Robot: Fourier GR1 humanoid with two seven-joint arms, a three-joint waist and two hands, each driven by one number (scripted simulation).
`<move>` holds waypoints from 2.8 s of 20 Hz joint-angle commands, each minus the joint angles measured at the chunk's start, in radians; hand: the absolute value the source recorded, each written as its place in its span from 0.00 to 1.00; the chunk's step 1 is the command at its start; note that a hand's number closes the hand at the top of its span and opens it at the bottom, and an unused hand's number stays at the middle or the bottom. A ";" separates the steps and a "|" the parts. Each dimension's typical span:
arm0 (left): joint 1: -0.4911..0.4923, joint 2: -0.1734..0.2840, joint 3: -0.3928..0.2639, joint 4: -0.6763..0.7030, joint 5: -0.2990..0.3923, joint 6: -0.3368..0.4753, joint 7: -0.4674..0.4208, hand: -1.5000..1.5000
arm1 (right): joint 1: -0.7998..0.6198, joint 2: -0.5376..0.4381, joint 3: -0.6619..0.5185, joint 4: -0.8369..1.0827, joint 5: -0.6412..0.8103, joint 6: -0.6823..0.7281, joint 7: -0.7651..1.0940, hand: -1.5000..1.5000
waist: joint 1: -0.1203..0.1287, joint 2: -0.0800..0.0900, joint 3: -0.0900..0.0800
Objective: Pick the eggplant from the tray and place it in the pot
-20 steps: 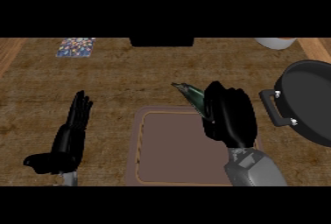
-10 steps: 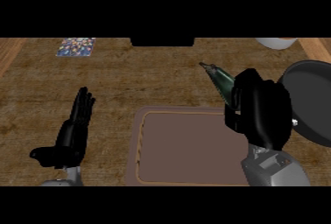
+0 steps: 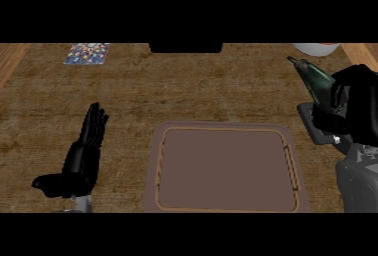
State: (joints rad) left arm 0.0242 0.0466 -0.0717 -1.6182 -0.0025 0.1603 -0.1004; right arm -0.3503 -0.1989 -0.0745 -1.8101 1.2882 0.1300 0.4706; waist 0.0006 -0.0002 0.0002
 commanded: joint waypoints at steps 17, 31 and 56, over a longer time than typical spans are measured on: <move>-0.020 -0.017 0.008 0.030 -0.012 -0.005 -0.019 0.50 | -0.152 -0.337 -0.350 0.818 -0.271 -0.162 -0.453 1.00 | 0.012 0.004 0.001; -0.016 -0.040 -0.010 0.032 -0.019 -0.004 -0.028 0.50 | -0.217 -0.364 -0.488 1.269 -0.393 -0.239 -0.652 0.00 | 0.019 0.008 0.003; -0.054 0.012 0.027 -0.058 0.005 -0.029 0.085 0.50 | -0.170 -0.677 -0.927 1.536 -0.958 -0.025 -1.084 0.00 | 0.025 0.009 0.005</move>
State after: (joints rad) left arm -0.0254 0.0342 -0.0518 -1.6075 -0.0062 0.1394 -0.0803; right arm -0.5488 -0.8069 -0.9767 -0.3189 0.3656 0.0484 -0.5654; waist 0.0201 0.0095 0.0041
